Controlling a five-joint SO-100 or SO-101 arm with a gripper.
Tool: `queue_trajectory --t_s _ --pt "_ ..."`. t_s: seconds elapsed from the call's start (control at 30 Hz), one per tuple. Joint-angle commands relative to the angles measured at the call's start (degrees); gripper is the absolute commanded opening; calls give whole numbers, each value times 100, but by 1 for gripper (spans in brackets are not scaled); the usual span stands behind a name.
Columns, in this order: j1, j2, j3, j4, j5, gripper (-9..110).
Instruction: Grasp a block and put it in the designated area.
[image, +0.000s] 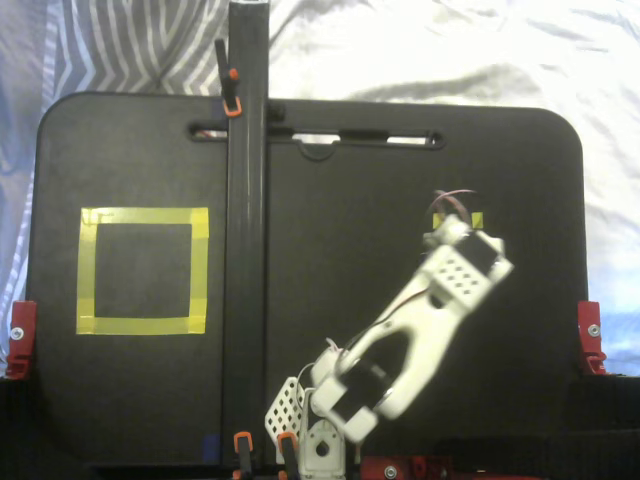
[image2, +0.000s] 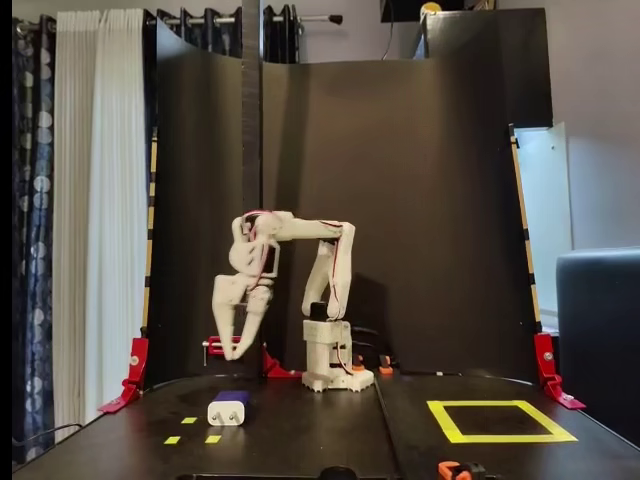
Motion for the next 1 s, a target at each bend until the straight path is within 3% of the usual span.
queue_trajectory --t_s 0.0,0.6,0.73,0.87,0.97 --pt "167 -290 -299 -211 -97 0" --pt "519 -1107 -510 -510 -316 1" --pt "545 -1055 -510 -457 -308 11" --pt "545 -1055 -510 -466 -325 31" --pt "545 -1046 -510 -483 -334 36"
